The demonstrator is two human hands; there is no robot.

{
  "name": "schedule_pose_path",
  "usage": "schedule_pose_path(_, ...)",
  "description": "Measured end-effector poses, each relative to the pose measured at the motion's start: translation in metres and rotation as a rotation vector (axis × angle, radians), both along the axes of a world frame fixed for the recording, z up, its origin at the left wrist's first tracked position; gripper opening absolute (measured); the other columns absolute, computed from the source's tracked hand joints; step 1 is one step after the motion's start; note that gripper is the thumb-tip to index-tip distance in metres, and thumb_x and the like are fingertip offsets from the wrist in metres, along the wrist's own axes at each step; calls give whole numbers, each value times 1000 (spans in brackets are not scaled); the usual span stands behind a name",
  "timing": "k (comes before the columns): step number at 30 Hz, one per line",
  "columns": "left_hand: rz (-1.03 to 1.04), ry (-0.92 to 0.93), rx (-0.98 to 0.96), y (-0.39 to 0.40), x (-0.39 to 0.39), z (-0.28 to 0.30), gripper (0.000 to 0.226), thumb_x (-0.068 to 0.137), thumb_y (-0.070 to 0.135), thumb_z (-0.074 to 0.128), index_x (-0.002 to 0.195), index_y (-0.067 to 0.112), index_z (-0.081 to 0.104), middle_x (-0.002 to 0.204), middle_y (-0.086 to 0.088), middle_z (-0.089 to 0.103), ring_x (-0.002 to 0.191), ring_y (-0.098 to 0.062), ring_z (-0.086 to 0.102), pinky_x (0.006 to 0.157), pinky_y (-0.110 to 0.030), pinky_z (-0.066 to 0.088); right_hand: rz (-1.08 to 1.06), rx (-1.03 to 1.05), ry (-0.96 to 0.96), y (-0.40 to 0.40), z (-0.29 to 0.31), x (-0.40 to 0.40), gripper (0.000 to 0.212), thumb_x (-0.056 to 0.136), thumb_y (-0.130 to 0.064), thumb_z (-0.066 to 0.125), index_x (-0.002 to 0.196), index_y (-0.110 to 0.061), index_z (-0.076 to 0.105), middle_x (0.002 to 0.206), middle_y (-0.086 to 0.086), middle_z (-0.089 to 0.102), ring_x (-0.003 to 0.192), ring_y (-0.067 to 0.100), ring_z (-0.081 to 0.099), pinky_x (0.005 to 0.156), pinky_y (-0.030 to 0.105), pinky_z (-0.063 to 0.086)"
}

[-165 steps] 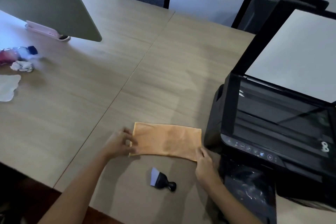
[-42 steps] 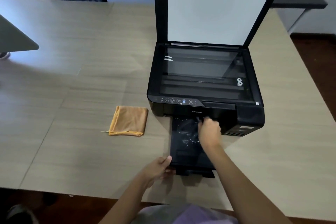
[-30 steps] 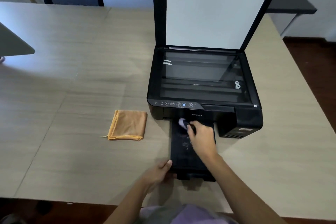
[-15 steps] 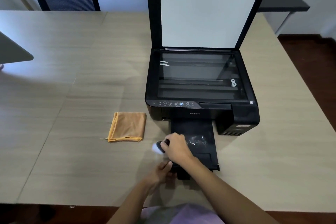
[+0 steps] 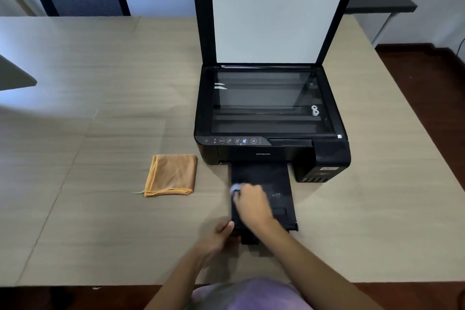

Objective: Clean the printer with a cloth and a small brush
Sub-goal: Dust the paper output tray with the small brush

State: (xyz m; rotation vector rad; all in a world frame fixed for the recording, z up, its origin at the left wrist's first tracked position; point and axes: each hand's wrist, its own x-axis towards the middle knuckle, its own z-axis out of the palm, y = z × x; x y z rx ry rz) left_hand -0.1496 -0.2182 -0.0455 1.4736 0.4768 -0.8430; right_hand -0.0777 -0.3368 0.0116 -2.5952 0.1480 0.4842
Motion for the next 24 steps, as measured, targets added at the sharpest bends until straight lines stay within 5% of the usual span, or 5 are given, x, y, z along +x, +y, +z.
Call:
schedule_pose_path(4, 15, 0, -13, 0, 0, -2, 29, 103, 25, 45, 113, 8, 66, 96, -8, 73, 80, -10, 68, 70, -18, 55, 25, 227, -77, -1, 19, -12, 23, 91, -29, 51, 92, -13, 68, 90, 10, 71, 85, 26, 63, 71, 31, 48)
schedule_pose_path(7, 6, 17, 9, -1, 0, 0, 25, 103, 29, 42, 99, 19, 65, 92, 1, 72, 82, -2, 68, 81, -17, 50, -171, 98, -281, -58, 29, -5, 21, 91, -24, 53, 90, -8, 67, 83, 17, 73, 78, 37, 66, 66, 37, 48)
schedule_pose_path(11, 3, 47, -16, -1, -2, 1, 28, 104, 31, 40, 115, 15, 60, 99, -3, 71, 90, -15, 66, 91, -34, 46, -392, -56, -111, -107, 21, -5, 28, 92, -24, 52, 86, 1, 64, 86, 27, 67, 80, 43, 62, 65, 39, 46)
schedule_pose_path(19, -8, -14, 5, 0, -2, -3, 30, 103, 22, 44, 121, 7, 63, 102, -7, 72, 87, -13, 67, 74, -20, 53, 65, 225, 63, 5, 16, -25, 24, 91, -30, 48, 77, -19, 63, 85, 9, 69, 76, 23, 60, 68, 31, 48)
schedule_pose_path(24, -16, 15, 2, -2, -1, -3, 24, 104, 28, 41, 106, 21, 64, 88, 6, 74, 81, -4, 69, 80, -21, 51, -240, 107, -274, -68, 28, -10, 22, 92, -24, 53, 90, -7, 67, 80, 17, 71, 78, 37, 65, 67, 37, 47)
